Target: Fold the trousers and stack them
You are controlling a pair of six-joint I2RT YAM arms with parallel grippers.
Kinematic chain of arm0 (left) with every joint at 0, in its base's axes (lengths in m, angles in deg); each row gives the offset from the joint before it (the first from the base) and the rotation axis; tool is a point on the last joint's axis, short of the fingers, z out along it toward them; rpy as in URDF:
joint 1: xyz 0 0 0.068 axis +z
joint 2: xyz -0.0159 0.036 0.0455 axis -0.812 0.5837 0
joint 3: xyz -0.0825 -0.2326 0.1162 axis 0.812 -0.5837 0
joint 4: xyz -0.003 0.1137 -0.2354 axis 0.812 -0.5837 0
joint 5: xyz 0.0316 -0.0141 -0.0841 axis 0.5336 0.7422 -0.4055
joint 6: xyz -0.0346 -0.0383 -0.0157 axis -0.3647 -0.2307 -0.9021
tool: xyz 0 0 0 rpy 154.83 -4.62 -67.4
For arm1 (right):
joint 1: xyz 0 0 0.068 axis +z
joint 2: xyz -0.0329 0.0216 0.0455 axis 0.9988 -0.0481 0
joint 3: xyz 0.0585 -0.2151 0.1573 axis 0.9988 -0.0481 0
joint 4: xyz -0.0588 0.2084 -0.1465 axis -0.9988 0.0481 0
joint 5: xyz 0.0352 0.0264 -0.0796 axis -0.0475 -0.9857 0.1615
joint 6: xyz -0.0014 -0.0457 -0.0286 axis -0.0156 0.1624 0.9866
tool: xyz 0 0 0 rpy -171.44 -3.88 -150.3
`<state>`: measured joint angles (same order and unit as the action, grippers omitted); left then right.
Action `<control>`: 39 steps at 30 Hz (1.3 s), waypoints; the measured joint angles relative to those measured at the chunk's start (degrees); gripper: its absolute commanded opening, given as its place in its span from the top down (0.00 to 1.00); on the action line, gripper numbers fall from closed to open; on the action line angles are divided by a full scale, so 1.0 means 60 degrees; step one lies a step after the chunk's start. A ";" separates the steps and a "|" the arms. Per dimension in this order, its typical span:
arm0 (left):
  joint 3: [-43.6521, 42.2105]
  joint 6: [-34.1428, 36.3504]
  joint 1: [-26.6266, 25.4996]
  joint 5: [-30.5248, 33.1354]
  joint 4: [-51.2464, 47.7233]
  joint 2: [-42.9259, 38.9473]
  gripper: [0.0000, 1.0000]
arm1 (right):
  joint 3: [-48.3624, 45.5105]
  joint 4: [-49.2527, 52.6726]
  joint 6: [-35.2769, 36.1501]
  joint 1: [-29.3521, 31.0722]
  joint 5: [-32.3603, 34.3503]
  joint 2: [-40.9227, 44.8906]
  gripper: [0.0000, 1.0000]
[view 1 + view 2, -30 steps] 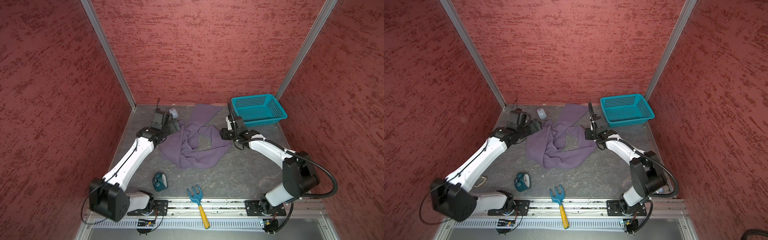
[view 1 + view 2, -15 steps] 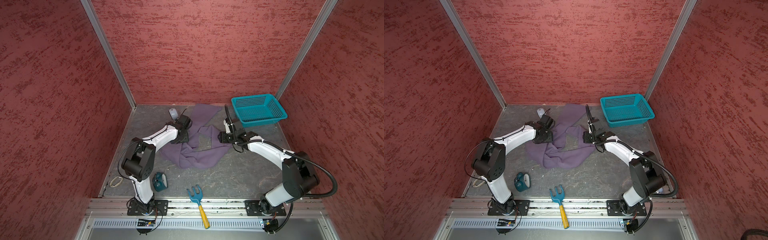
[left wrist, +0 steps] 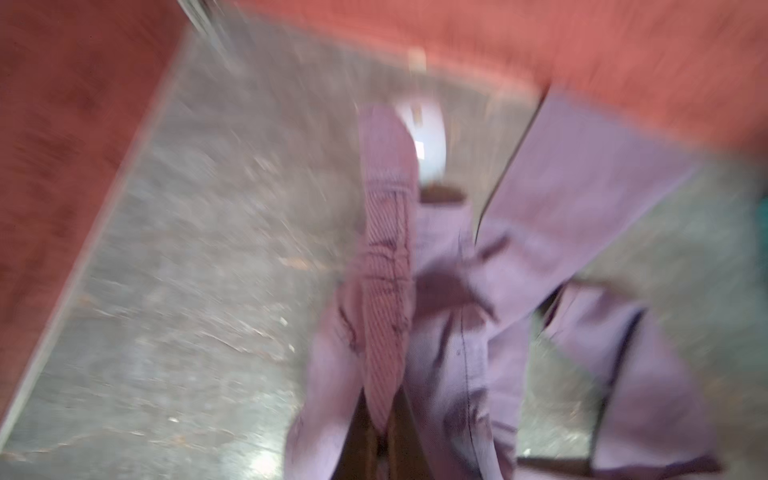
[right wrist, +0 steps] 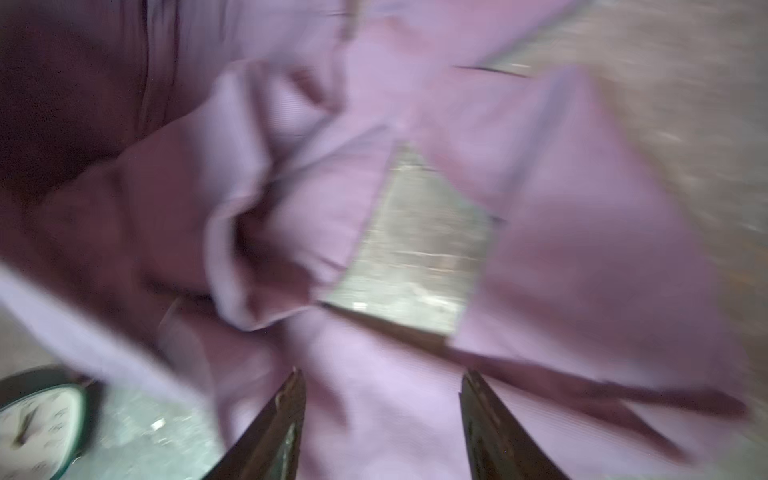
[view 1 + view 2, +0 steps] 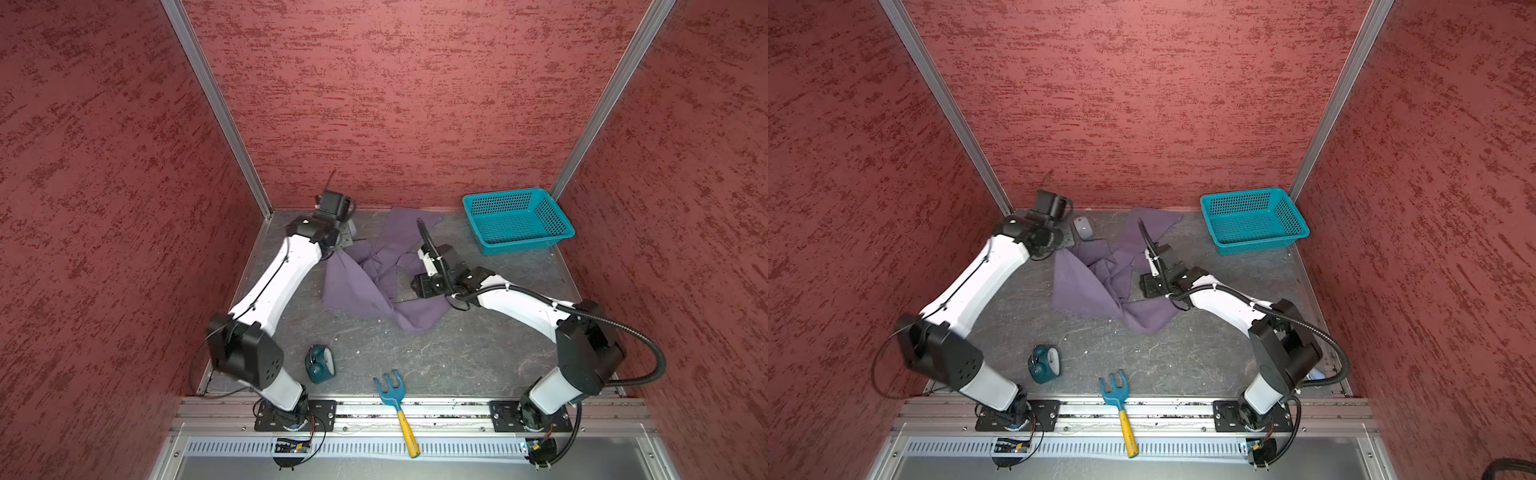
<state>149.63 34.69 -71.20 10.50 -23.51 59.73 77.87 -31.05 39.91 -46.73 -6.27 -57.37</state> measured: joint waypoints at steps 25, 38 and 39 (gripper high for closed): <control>-0.1858 -0.0080 0.3705 -0.1333 -0.0627 -0.3555 1.00 | 0.1687 -0.1213 -0.0397 0.1712 0.0018 -0.3821 1.00; -0.2076 -0.0120 0.4167 -0.2025 -0.0433 -0.3799 1.00 | 0.1767 0.0412 -0.0452 -0.0200 0.0066 -0.0011 1.00; -0.2135 -0.0138 0.4171 -0.2051 -0.0415 -0.3865 1.00 | 0.2029 0.0652 -0.0393 -0.0484 0.0328 0.0590 1.00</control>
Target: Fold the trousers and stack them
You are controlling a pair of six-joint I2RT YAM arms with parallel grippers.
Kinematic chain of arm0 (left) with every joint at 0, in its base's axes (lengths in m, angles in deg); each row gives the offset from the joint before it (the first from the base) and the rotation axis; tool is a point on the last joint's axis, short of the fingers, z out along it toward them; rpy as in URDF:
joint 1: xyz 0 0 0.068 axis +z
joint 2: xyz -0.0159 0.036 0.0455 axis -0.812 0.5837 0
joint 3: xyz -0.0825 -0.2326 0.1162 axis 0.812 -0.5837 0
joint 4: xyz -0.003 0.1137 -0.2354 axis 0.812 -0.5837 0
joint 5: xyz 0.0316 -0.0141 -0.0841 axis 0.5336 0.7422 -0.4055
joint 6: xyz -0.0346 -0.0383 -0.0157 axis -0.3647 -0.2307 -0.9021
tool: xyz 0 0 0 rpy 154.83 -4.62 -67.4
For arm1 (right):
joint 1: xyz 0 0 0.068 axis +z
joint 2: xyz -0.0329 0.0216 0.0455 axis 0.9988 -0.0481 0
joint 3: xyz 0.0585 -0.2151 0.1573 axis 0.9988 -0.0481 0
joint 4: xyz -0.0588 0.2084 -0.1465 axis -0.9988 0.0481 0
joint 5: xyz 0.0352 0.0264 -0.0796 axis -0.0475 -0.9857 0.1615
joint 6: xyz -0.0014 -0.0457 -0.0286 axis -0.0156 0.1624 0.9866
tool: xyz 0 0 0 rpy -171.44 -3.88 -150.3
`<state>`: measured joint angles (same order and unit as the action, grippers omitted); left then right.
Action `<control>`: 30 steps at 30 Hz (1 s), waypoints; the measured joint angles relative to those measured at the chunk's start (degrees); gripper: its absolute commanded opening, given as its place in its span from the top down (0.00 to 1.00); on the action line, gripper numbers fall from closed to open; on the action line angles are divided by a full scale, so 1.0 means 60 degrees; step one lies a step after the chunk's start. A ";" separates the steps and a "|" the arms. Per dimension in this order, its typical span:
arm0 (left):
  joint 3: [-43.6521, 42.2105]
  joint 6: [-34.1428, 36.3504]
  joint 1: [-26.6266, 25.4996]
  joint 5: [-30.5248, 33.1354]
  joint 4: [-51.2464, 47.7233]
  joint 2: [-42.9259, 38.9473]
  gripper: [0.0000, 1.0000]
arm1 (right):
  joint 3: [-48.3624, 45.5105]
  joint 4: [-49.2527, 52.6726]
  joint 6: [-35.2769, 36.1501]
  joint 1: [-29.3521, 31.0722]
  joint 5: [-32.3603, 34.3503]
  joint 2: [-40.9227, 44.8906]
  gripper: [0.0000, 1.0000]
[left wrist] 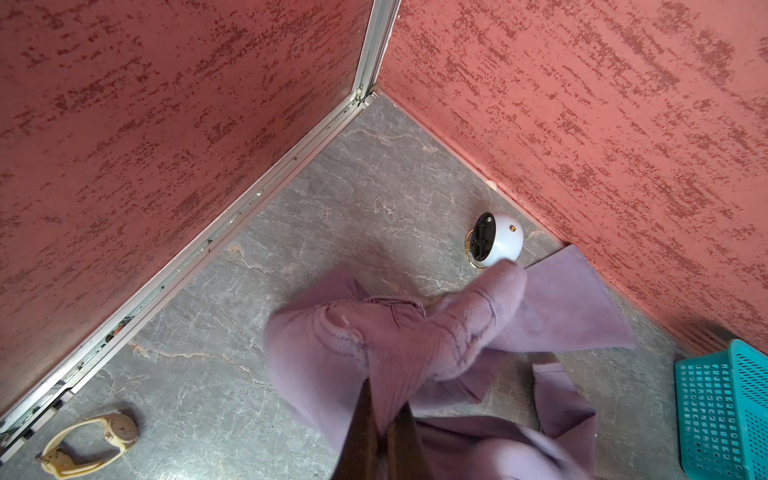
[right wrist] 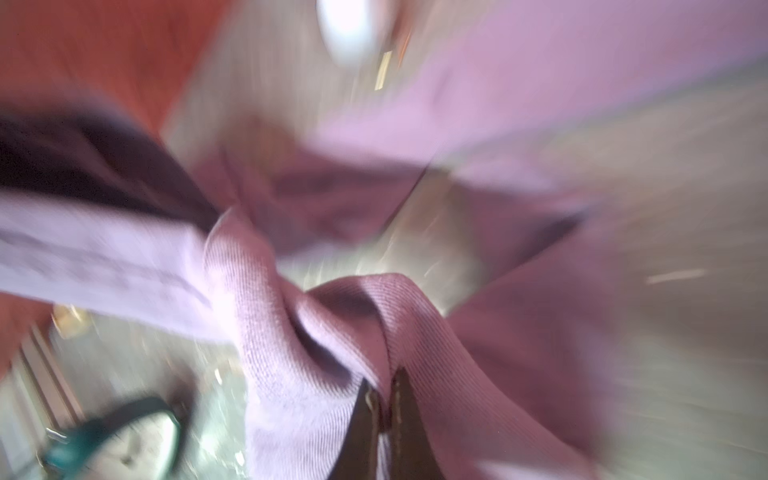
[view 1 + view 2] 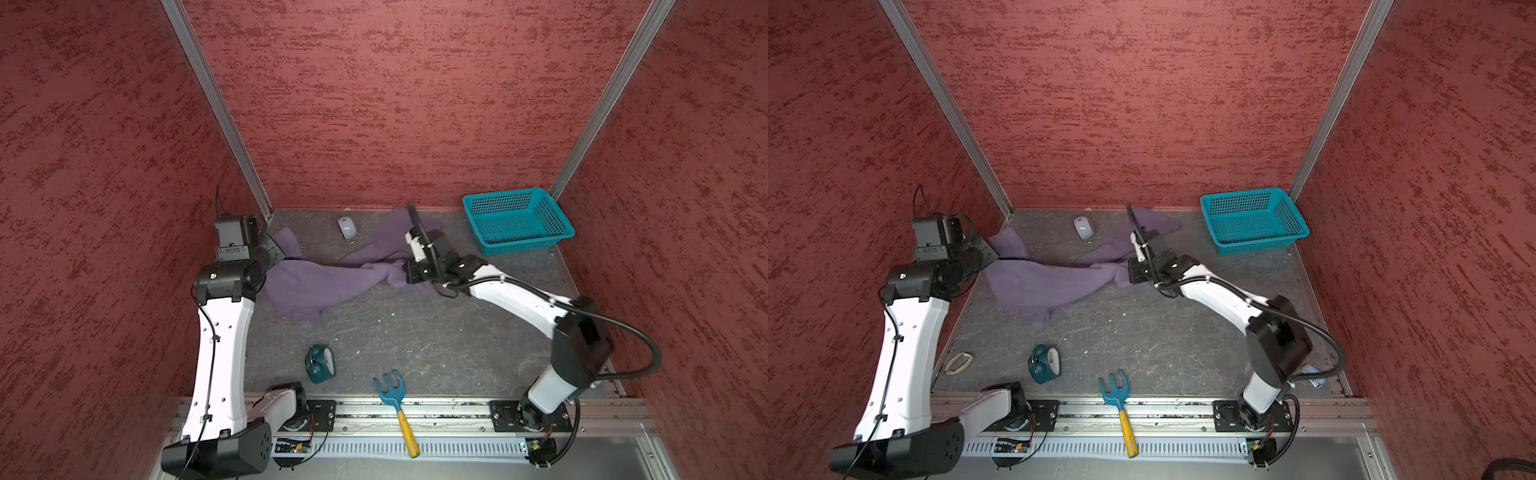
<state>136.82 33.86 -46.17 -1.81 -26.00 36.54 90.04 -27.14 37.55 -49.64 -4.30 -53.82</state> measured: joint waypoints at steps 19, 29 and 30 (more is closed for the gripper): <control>-0.0018 -0.0178 0.0066 -0.0229 0.0095 -0.0211 1.00 | 0.4200 0.2350 0.0084 -0.2408 0.1417 -0.3850 0.38; -0.0087 -0.0135 0.0157 -0.0011 0.0160 -0.0197 1.00 | -0.0623 0.2412 -0.0153 -0.1406 0.0962 -0.0426 0.36; -0.0146 -0.0153 0.0157 -0.0018 0.0204 -0.0168 1.00 | -0.0929 0.2288 -0.0160 -0.0980 0.0885 -0.0127 0.34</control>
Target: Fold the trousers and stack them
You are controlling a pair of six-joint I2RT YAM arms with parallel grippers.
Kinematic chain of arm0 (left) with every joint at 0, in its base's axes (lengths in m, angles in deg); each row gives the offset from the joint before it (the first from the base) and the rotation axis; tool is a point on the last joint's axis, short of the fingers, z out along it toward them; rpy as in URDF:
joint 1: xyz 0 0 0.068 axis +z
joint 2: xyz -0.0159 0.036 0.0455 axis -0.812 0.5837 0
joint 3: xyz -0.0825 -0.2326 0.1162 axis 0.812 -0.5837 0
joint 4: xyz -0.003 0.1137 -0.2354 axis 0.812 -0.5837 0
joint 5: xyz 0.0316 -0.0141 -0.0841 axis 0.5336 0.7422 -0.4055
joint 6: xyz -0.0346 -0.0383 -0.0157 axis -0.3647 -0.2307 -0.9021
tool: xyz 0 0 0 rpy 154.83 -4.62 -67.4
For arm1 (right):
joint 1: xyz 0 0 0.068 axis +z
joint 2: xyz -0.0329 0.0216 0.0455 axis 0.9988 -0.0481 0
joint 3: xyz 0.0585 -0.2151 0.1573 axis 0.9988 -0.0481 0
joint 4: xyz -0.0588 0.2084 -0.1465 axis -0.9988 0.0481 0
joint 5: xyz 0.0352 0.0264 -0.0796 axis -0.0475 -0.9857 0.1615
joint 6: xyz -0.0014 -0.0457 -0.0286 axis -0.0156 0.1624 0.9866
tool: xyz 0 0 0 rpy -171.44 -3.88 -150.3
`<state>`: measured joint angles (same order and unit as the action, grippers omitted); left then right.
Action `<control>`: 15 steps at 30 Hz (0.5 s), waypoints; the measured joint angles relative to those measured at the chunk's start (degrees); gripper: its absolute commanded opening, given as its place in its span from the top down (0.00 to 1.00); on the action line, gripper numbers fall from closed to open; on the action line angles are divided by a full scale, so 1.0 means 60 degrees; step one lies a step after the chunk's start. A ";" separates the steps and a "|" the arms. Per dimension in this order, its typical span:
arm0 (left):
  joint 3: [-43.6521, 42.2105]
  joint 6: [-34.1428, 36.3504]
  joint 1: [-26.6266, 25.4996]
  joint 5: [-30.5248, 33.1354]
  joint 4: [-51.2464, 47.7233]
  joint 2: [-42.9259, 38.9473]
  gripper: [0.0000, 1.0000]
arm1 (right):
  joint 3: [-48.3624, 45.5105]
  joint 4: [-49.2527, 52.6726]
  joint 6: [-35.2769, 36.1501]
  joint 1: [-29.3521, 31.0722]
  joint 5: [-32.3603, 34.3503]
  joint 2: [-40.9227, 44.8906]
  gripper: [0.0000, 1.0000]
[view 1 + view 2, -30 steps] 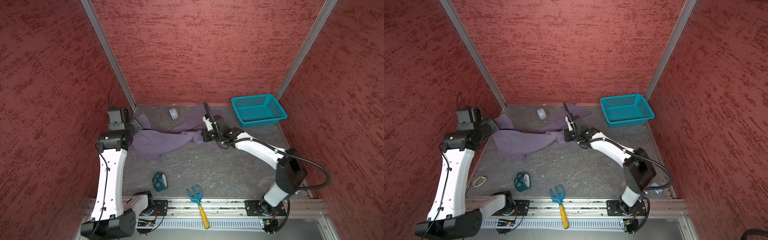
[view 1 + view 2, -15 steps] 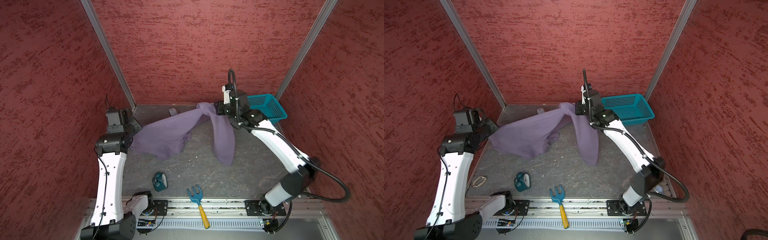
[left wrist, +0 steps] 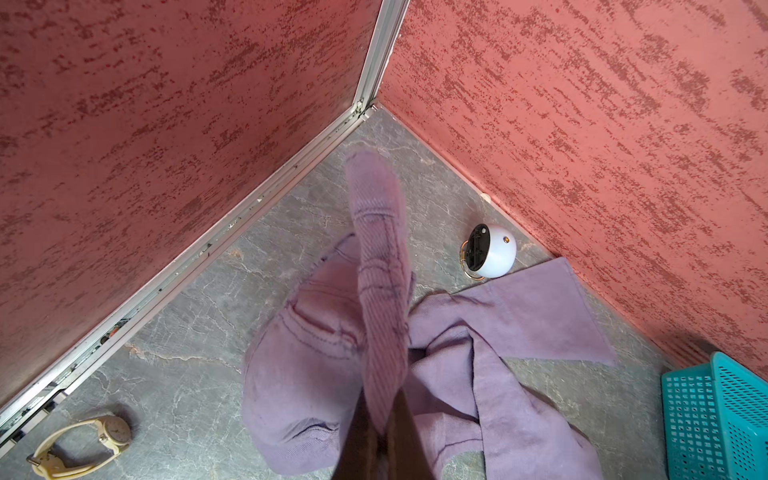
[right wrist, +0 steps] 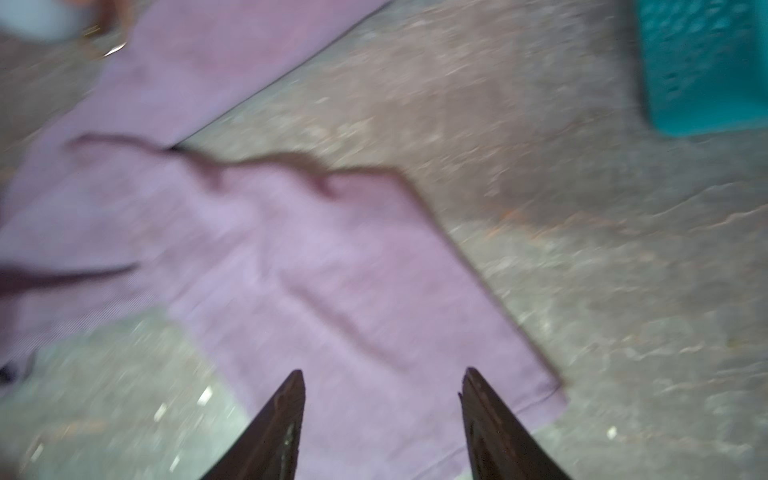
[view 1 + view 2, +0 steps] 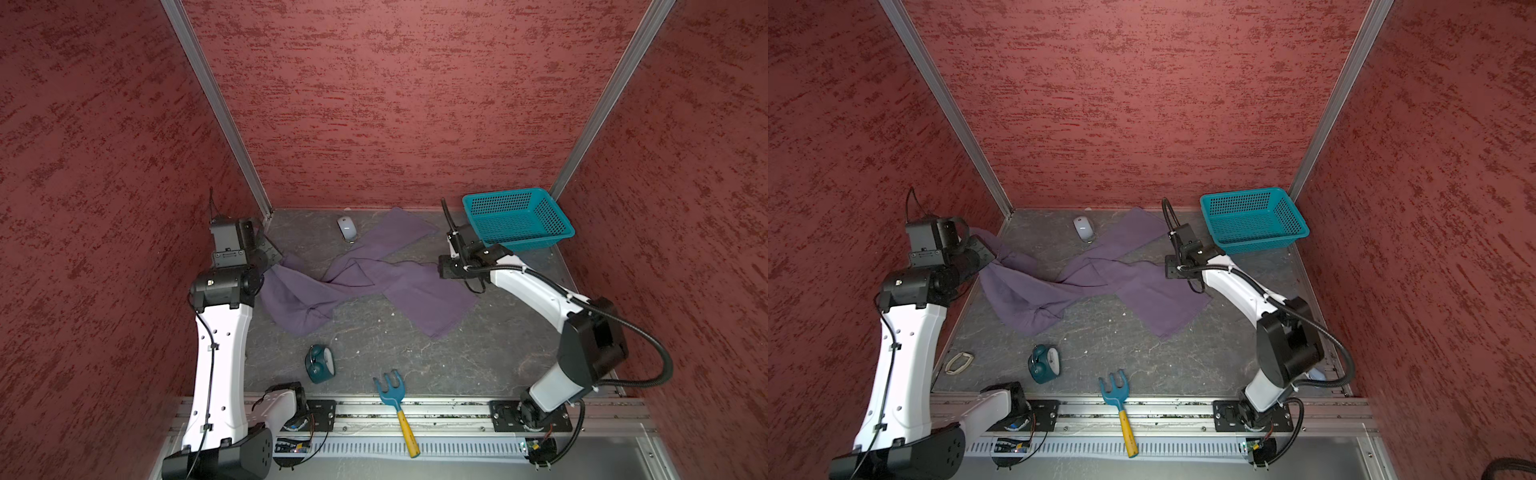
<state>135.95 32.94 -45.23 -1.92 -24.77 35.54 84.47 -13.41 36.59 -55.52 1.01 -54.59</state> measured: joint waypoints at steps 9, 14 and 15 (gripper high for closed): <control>-0.0357 -0.0251 0.0007 -0.0302 0.0186 0.0240 1.00 | -0.1588 -0.0725 -0.0503 0.1453 -0.0583 -0.0984 0.14; -0.0361 -0.0248 0.0007 -0.0295 0.0182 0.0208 1.00 | -0.1687 -0.1009 -0.0699 0.1443 -0.0688 -0.1428 0.11; -0.0361 -0.0244 0.0007 -0.0291 0.0182 0.0193 1.00 | -0.1687 -0.1100 -0.0721 0.1479 -0.0721 -0.1519 0.16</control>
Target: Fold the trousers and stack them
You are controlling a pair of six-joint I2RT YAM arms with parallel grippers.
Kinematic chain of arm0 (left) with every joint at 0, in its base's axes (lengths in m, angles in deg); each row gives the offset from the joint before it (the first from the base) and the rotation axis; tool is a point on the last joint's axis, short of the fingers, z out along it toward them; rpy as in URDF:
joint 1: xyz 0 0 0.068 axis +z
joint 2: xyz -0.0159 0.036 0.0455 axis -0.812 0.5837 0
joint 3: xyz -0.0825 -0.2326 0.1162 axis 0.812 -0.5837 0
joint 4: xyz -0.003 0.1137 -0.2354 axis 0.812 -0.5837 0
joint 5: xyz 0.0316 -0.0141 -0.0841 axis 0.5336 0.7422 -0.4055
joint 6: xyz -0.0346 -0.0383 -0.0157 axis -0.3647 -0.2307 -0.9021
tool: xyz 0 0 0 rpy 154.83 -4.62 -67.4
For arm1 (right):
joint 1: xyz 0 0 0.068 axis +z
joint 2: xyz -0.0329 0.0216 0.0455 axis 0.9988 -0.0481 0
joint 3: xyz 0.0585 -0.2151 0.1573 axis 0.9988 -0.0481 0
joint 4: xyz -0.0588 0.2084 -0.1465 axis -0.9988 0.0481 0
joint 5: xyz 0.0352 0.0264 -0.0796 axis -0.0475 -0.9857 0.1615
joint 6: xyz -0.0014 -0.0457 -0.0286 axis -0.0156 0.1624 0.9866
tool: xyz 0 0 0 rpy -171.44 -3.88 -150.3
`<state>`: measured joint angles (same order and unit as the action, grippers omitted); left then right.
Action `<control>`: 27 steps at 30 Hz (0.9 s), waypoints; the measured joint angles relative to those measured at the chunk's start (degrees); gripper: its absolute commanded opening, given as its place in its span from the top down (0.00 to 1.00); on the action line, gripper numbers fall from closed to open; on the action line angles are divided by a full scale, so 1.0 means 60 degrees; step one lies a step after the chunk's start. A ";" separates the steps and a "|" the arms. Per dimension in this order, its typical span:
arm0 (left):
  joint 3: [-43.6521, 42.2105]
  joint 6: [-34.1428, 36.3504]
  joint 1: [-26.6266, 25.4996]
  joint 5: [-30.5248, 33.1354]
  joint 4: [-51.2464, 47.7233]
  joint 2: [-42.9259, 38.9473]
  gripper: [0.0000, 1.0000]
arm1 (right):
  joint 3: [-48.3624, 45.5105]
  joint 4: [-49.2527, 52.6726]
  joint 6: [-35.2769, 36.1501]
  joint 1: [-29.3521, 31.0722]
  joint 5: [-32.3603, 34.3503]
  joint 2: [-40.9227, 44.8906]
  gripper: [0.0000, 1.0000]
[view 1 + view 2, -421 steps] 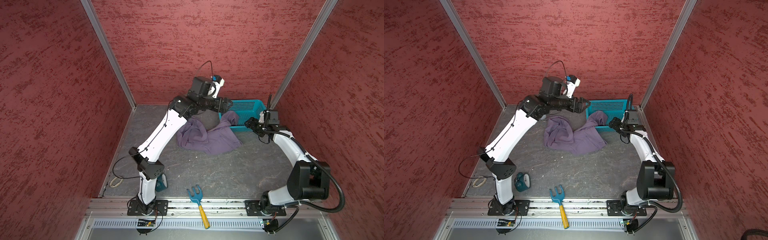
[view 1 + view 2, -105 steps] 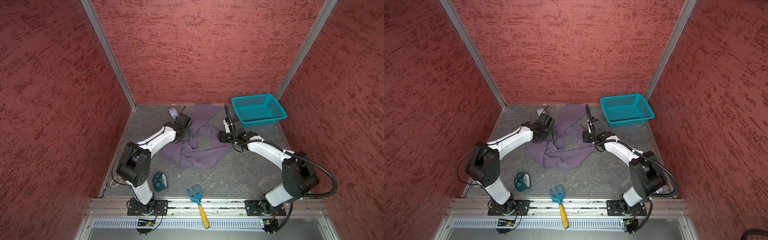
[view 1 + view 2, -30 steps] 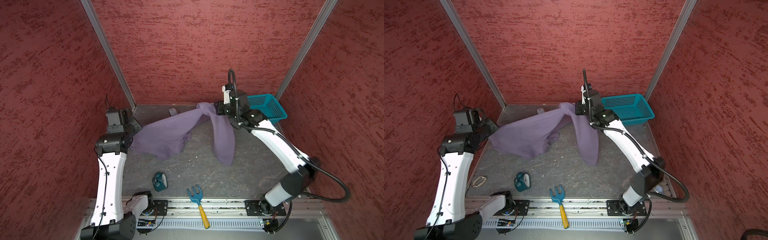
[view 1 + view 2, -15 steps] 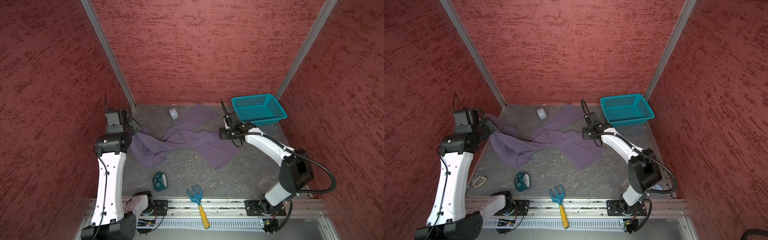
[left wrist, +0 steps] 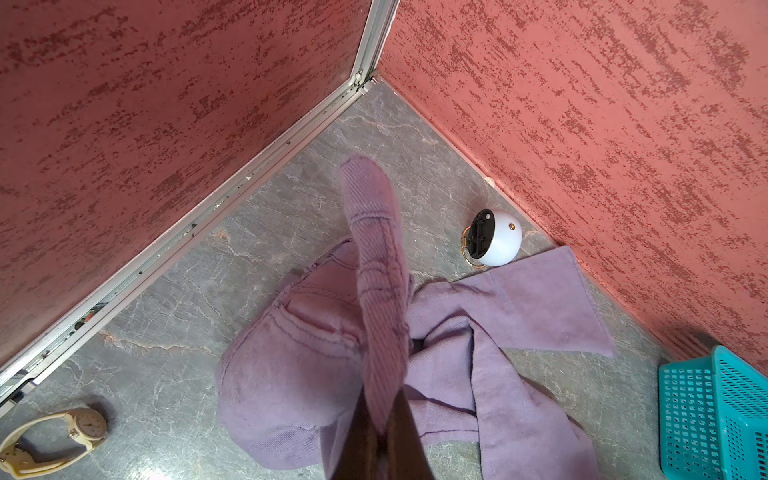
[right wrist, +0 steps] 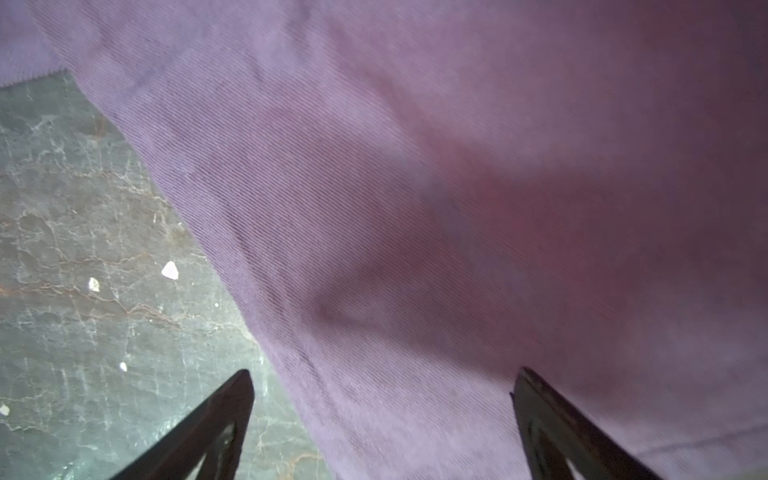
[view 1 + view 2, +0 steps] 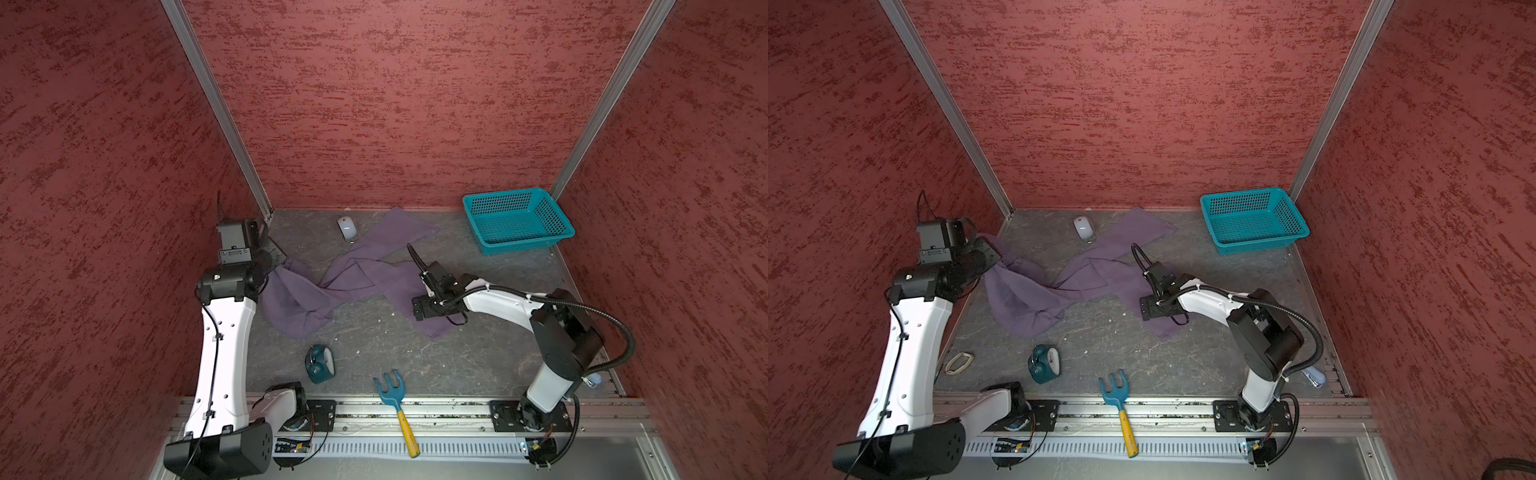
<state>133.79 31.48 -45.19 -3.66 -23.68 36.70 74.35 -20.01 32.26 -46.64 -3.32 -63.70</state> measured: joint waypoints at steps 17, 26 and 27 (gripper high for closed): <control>-0.0270 0.0000 0.0109 0.0062 0.0011 -0.0175 1.00 | 0.1679 0.0885 -0.0029 -0.0725 -0.0841 0.0324 1.00; -0.0466 0.0033 0.0182 0.0044 -0.0022 -0.0528 1.00 | 0.7311 0.0951 0.0674 -0.3340 -0.0616 0.0594 0.78; -0.0506 0.0051 0.0211 0.0109 -0.0058 -0.0656 1.00 | 0.7093 0.0933 0.0732 -0.3162 -0.0597 0.0605 0.66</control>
<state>130.75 31.78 -43.92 -3.01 -24.03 32.76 116.90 -14.42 36.65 -65.61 -6.90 -60.08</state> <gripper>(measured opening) 0.063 0.163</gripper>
